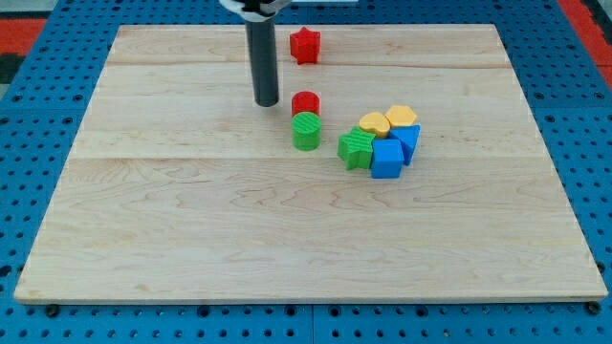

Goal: Slightly move the red circle to the right

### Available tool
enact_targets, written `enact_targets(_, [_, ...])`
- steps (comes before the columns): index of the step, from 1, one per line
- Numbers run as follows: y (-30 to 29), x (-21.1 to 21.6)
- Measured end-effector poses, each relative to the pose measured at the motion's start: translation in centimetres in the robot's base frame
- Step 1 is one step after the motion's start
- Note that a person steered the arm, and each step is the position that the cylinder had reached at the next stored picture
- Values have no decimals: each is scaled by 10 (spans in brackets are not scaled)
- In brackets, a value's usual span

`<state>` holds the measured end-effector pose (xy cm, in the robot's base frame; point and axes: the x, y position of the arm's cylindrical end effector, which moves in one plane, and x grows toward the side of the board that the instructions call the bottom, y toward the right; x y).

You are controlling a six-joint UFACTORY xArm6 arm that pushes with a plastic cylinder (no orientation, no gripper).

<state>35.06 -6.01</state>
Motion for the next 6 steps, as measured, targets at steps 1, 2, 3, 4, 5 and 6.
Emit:
enact_targets(1, [20,0])
enact_targets(2, [53,1])
enact_targets(3, [58,5])
enact_targets(4, [53,5])
enact_targets(5, [51,5])
enact_targets(6, [49,5])
